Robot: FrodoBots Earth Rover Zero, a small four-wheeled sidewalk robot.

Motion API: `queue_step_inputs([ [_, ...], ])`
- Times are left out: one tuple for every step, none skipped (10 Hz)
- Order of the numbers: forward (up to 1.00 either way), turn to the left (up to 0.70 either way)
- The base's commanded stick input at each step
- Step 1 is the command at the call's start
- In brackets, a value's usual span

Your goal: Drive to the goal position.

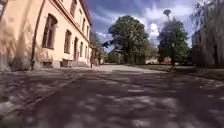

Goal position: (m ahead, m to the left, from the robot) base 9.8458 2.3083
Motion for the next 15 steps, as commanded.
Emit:
queue_step_inputs([
  [0.70,0.06],
  [0.70,0.06],
  [0.70,0.06],
  [0.70,0.06],
  [0.70,0.06],
  [0.70,0.06],
  [0.70,0.06],
  [0.70,0.06],
  [0.70,0.06],
  [0.70,0.06],
  [0.70,0.06],
  [0.70,0.06],
  [0.70,0.06],
  [0.70,0.06],
  [0.70,0.06],
])
